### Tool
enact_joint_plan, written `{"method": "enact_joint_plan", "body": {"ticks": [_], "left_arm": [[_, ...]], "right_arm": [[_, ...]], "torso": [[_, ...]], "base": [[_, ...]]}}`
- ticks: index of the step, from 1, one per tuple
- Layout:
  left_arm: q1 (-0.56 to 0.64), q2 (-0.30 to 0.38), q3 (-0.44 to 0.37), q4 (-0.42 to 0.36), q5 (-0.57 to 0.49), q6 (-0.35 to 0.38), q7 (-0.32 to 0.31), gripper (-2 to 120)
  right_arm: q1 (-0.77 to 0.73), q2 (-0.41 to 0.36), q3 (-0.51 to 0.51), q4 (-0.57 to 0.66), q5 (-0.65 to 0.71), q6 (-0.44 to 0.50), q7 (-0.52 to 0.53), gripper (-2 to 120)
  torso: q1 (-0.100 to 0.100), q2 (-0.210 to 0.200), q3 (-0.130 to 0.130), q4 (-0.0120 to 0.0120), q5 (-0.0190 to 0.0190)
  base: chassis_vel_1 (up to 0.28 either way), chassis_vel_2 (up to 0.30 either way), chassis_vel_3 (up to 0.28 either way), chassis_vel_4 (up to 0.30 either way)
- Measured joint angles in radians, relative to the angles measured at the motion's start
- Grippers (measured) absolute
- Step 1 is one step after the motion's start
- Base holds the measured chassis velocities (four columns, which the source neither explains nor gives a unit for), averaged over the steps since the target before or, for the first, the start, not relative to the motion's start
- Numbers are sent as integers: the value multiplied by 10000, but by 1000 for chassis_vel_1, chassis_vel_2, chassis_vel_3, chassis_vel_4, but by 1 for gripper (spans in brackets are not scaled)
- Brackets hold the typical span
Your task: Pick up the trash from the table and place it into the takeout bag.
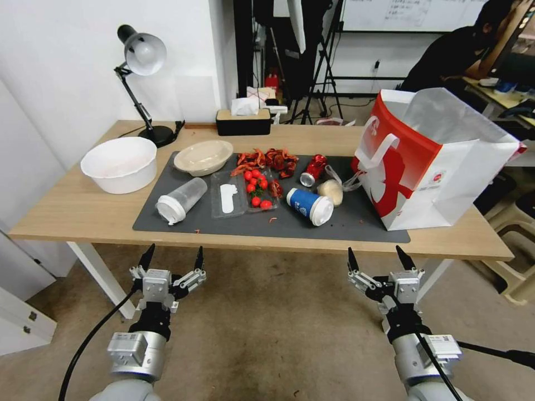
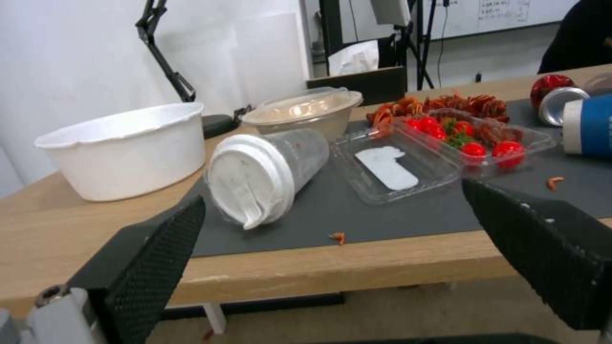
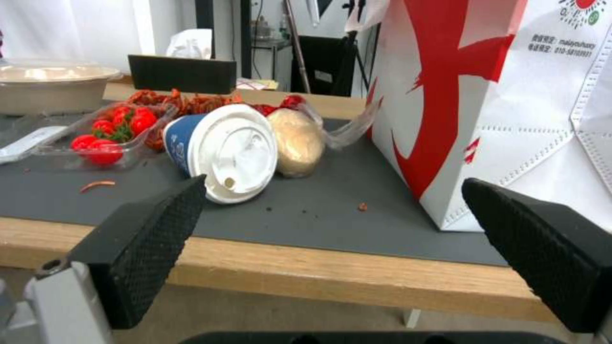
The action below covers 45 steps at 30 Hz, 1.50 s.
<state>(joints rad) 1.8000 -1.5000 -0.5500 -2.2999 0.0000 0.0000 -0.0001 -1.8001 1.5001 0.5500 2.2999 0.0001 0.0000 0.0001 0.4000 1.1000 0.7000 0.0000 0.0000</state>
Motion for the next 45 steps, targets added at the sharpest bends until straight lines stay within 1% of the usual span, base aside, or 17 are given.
{"method": "enact_joint_plan", "body": {"ticks": [27,30,31,33,34,35,38,39,40,41,42,43,44,45], "left_arm": [[-44,-8,14,2,-5,17,-5,100],[-684,-197,343,261,-127,378,-106,100],[-684,-197,343,261,-127,378,-106,100],[-1593,-477,822,633,-309,906,-258,100],[-1917,-580,992,769,-376,1098,-315,100],[-1917,-580,992,769,-376,1098,-315,100],[-3111,-947,1623,1258,-613,1799,-516,100],[-3111,-947,1623,1258,-613,1799,-516,100],[-3402,-1038,1770,1374,-681,1847,-539,100],[-3496,-1080,1818,1440,-719,1741,-539,100],[-3496,-1080,1818,1440,-719,1741,-539,100],[-3492,-1078,1823,1466,-723,1666,-527,100],[-3473,-1078,1818,1477,-724,1566,-511,100],[-3452,-1077,1804,1483,-724,1511,-498,100]], "right_arm": [[62,-11,-1,-7,2,-25,0,100],[704,-159,59,-298,156,-401,98,100],[704,-159,59,-298,156,-401,98,100],[1594,-363,177,-706,379,-930,254,100],[1889,-432,213,-842,454,-1101,304,100],[1889,-432,213,-842,454,-1101,304,100],[3095,-709,365,-1392,752,-1814,511,100],[3095,-709,365,-1392,752,-1814,511,100],[3317,-780,347,-1540,964,-1806,524,100],[3444,-853,233,-1714,1325,-1602,451,100],[3444,-853,233,-1714,1325,-1602,451,100],[3507,-906,164,-1790,1612,-1413,356,100],[3552,-960,96,-1830,1909,-1272,216,100],[3590,-1004,39,-1875,2144,-1114,101,100]], "torso": [[0,0,0,1,-1],[-1,2,-1,0,-2],[-1,2,-1,0,-2],[2,1,1,0,3],[3,1,1,0,3],[3,1,1,0,3],[3,1,1,4,1],[3,1,1,4,1],[5,0,2,-6,-3],[6,-1,3,-5,5],[6,-1,3,-5,5],[5,-1,3,2,7],[2,0,0,1,-3],[0,0,0,1,0]], "base": [[0,0,0,0],[0,0,0,0],[0,0,0,0],[0,0,0,0],[0,0,0,0],[0,0,0,0],[0,0,0,0],[0,0,0,0],[0,0,0,0],[0,0,0,0],[0,0,0,0],[0,0,0,0],[0,0,0,0],[0,0,0,0]]}}
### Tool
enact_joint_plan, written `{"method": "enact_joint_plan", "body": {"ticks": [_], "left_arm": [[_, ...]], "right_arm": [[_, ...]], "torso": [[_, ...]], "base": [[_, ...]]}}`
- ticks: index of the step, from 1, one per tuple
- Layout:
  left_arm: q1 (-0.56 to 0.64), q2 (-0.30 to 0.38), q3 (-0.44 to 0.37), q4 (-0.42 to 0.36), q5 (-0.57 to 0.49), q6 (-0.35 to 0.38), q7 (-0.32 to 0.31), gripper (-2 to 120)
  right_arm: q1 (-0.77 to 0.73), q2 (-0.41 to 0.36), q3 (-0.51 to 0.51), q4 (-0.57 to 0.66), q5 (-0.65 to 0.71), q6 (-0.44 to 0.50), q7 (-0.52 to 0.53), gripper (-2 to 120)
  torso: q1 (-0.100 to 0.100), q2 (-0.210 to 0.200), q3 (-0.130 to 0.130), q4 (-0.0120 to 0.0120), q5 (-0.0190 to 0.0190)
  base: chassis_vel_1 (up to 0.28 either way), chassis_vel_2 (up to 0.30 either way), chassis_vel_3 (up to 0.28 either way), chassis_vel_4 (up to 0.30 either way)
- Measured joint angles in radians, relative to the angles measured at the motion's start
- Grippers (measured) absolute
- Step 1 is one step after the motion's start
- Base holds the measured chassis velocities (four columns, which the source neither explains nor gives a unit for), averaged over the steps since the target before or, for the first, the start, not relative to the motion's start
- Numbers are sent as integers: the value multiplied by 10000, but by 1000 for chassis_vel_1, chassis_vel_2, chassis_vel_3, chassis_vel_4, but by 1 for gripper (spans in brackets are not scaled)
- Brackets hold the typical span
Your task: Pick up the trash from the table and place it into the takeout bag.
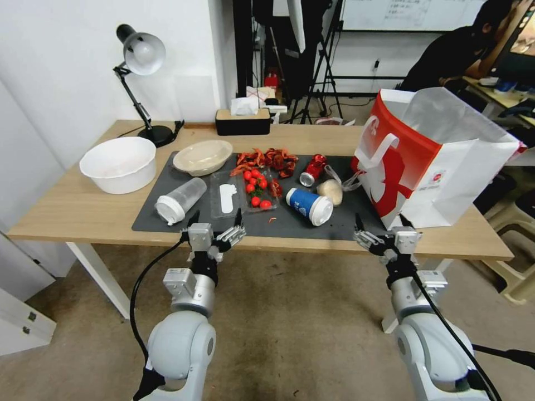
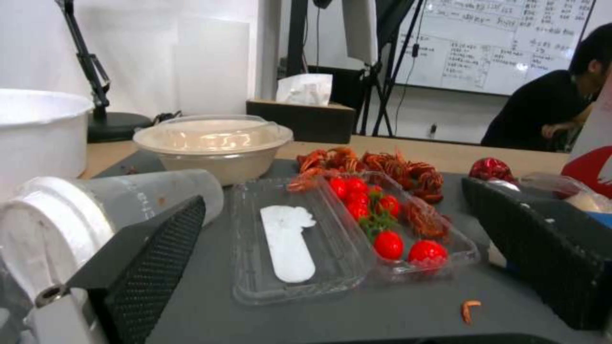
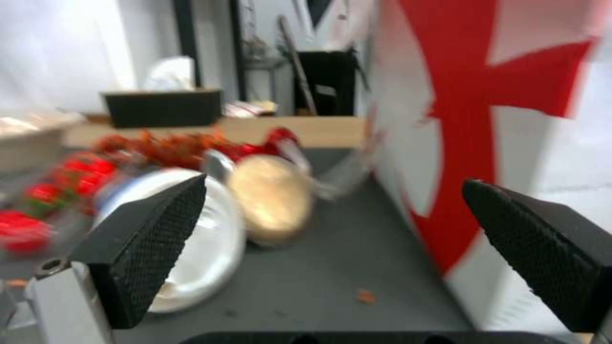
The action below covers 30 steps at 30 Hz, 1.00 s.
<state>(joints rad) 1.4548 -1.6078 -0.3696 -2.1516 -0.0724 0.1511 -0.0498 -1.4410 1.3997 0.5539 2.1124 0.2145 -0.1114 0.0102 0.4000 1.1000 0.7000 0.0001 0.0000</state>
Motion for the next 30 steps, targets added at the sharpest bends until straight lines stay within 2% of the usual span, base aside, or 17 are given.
{"method": "enact_joint_plan", "body": {"ticks": [4,9,13,18,30], "left_arm": [[70,0,-77,6,4,-165,46,100],[134,-2,-184,5,10,-263,74,100],[219,-37,-267,7,51,-360,92,100],[288,-32,-304,36,108,-475,93,100],[418,-16,-333,90,273,-752,87,100]], "right_arm": [[217,-209,-245,-231,679,526,-447,100],[598,-466,-617,-632,1162,629,-571,100],[1136,-626,-1302,-1101,1236,316,-99,100],[1574,-569,-1627,-1388,1167,11,116,100],[2615,-1424,-1718,-2516,1975,-248,-1113,100]], "torso": [[1,-1,0,-2,1],[0,0,0,-1,0],[1,-1,1,-1,0],[0,0,1,0,-1],[0,0,1,-3,1]], "base": [[0,0,0,0],[0,0,0,0],[0,0,0,0],[0,0,0,0],[0,0,0,0]]}}
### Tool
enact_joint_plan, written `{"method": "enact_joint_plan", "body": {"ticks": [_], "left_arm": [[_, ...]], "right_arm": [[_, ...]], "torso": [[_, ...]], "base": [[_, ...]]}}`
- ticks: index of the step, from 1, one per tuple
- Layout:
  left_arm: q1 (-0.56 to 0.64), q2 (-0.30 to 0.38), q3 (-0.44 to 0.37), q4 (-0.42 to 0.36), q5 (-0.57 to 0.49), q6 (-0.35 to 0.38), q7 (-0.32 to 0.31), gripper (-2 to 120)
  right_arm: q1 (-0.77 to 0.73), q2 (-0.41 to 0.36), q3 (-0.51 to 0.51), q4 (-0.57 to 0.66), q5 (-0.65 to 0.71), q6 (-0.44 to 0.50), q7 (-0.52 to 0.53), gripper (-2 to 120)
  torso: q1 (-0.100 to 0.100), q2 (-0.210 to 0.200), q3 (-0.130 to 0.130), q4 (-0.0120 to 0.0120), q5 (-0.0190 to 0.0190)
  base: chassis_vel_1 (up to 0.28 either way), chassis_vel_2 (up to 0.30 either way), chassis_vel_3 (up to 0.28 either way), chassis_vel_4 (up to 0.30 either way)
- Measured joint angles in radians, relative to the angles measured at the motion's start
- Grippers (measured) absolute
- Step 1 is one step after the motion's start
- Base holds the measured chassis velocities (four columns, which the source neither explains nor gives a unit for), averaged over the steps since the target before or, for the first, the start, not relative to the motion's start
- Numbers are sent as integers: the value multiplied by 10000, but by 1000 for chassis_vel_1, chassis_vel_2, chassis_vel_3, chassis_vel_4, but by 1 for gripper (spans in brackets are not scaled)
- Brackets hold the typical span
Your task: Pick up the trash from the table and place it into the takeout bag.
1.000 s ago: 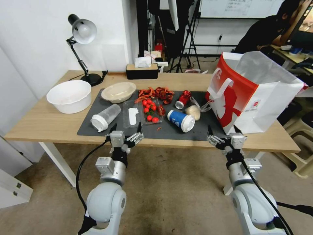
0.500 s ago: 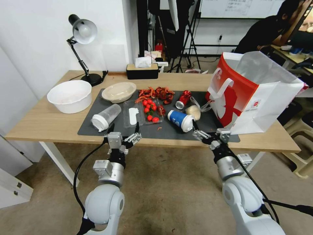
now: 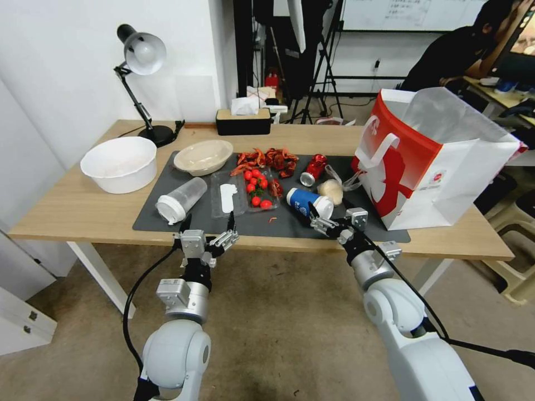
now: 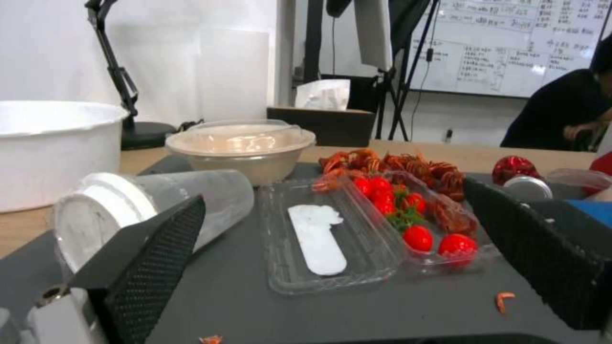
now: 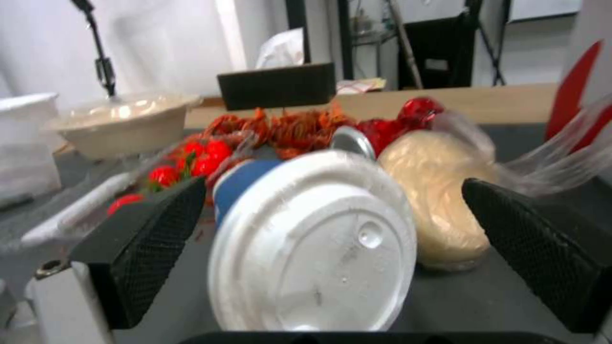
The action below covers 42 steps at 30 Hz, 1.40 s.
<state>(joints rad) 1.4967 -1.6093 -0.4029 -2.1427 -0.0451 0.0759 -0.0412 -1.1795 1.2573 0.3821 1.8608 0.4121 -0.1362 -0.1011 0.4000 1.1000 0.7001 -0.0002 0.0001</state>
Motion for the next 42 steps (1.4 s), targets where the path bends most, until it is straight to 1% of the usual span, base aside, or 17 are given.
{"method": "enact_joint_plan", "body": {"ticks": [1,5,9,13,20,23,24,25,28,29,30,32,33,34,37,41,42], "left_arm": [[0,0,0,0,0,0,0,100],[7,4,1,48,84,-59,-4,99],[37,6,2,64,151,-124,-7,99],[63,8,-14,84,197,-207,-14,99],[86,11,-79,167,218,-381,-34,99],[86,11,-80,183,220,-418,-41,99],[86,11,-81,198,226,-443,-45,99],[86,11,-81,198,226,-443,-45,99],[81,11,-66,216,250,-483,-51,99],[81,11,-66,216,250,-483,-51,99],[81,12,-53,226,259,-503,-55,99],[87,11,-36,230,267,-532,-58,99],[87,11,-36,230,267,-532,-58,99],[88,11,-30,232,269,-546,-61,99],[88,12,-25,234,271,-559,-64,99],[84,12,-11,239,271,-603,-69,99],[84,12,-11,239,271,-603,-69,99]], "right_arm": [[0,0,0,0,0,0,0,100],[409,-280,-70,-621,347,154,-732,100],[648,-369,-211,-957,629,254,-1136,100],[841,-352,-334,-1266,668,369,-1381,100],[890,-259,-468,-1460,536,420,-1396,100],[883,-238,-478,-1464,487,437,-1349,95],[867,-233,-482,-1461,465,438,-1292,89],[867,-233,-482,-1461,465,438,-1292,89],[796,-226,-482,-1386,427,439,-1268,79],[796,-226,-482,-1386,427,439,-1268,79],[739,-212,-477,-1342,413,448,-1268,75],[645,-196,-467,-1253,405,468,-1274,70],[645,-196,-467,-1253,405,468,-1274,70],[565,-189,-460,-1161,443,545,-1309,67],[484,-175,-411,-969,531,685,-1349,67],[377,-240,3,169,1068,876,-1277,67],[377,-240,3,169,1068,876,-1277,67]], "torso": [[0,0,0,0,0],[0,0,0,1,0],[0,0,0,2,0],[0,0,0,2,0],[0,0,0,1,0],[0,0,-1,1,0],[-1,0,-1,2,-1],[-1,0,-1,2,-1],[0,0,-2,1,-1],[0,0,-2,1,-1],[0,0,-2,1,-1],[-2,0,-1,1,-1],[-2,0,-1,1,-1],[-2,0,-1,1,0],[-2,0,-1,1,0],[-2,0,-1,1,0],[-2,0,-1,1,0]], "base": [[0,0,0,0],[0,0,0,0],[0,0,0,0],[0,0,0,0],[0,0,0,0],[0,0,0,0],[0,0,0,0],[0,0,0,0],[0,0,0,0],[0,0,0,0],[0,0,0,0],[0,0,0,0],[0,0,0,0],[0,0,0,0],[0,0,0,0],[0,0,0,0],[0,0,0,0]]}}
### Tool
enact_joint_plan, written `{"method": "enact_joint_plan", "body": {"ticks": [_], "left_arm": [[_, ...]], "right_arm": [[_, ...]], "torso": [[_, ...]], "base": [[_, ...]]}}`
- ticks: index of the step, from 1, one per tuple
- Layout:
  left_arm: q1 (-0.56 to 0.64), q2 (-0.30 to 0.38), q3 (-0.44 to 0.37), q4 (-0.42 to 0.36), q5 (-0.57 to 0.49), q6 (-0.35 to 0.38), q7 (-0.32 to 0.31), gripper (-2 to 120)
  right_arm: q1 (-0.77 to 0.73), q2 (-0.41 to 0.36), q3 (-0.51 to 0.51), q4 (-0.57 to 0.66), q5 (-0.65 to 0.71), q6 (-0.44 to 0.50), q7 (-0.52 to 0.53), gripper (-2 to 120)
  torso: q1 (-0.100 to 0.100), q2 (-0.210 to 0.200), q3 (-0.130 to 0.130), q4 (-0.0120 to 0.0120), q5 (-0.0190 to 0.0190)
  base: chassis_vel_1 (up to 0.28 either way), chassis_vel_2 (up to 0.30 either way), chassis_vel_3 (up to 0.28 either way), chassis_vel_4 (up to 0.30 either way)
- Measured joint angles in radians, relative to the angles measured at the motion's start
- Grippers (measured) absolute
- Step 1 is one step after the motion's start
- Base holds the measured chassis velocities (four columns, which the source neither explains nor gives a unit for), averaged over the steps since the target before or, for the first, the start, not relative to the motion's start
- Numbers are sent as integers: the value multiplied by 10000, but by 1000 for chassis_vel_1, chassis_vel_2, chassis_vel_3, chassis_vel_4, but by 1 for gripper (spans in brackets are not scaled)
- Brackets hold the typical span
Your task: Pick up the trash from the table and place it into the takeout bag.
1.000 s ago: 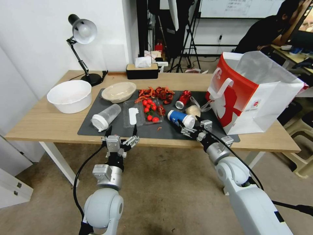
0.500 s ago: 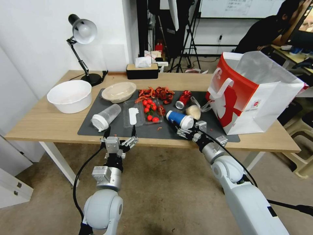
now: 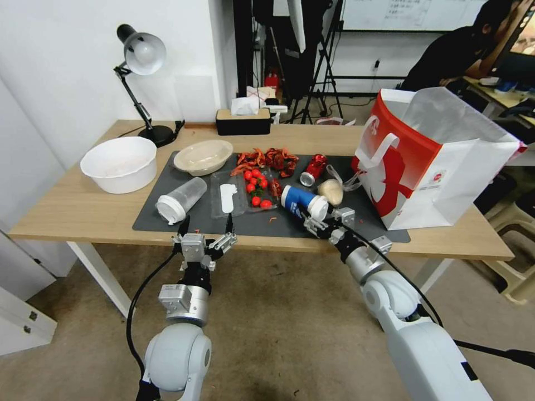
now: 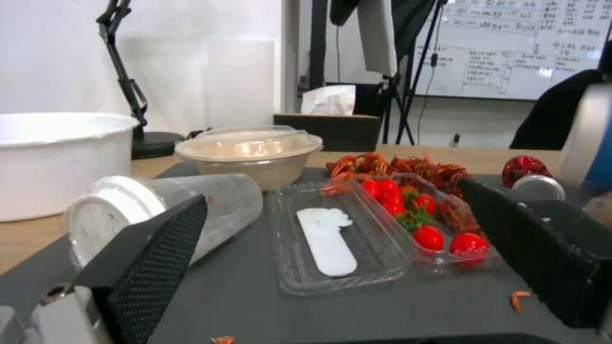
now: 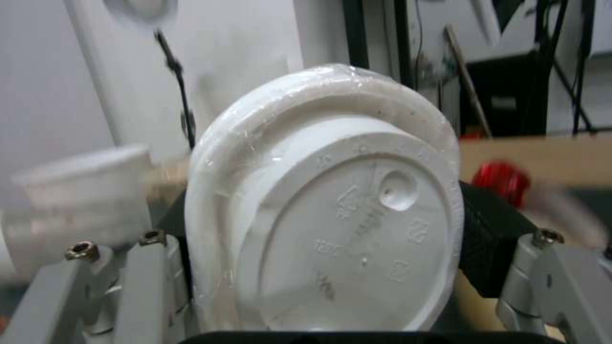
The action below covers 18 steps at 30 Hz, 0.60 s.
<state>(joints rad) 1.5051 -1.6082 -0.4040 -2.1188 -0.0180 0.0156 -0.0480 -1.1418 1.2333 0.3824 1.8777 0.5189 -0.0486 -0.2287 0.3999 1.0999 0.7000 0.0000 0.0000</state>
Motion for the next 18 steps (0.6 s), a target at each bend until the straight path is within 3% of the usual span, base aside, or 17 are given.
{"method": "enact_joint_plan", "body": {"ticks": [4,9,10,14,17,18], "left_arm": [[-1,0,20,6,4,-40,-1,99],[12,0,61,6,23,-84,-2,99],[26,0,68,5,33,-109,-2,99],[39,1,76,9,42,-149,-3,99],[35,1,81,50,52,-199,-3,99],[35,1,81,50,52,-199,-3,99]], "right_arm": [[126,-121,361,749,405,-26,315,67],[1163,-608,1313,1665,1194,-330,1907,67],[1737,-837,1629,1651,1341,-470,2675,67],[2491,-1121,2009,1344,1631,-675,3538,67],[3383,-1457,2367,813,2005,-1310,5072,67],[3383,-1457,2367,813,2005,-1310,5072,67]], "torso": [[-1,0,0,-1,0],[0,0,0,1,0],[0,0,0,-1,0],[0,0,1,1,3],[1,0,1,0,1],[1,0,1,0,1]], "base": [[0,0,0,0],[0,0,0,0],[0,0,0,0],[0,0,0,0],[0,0,0,0],[0,0,0,0]]}}
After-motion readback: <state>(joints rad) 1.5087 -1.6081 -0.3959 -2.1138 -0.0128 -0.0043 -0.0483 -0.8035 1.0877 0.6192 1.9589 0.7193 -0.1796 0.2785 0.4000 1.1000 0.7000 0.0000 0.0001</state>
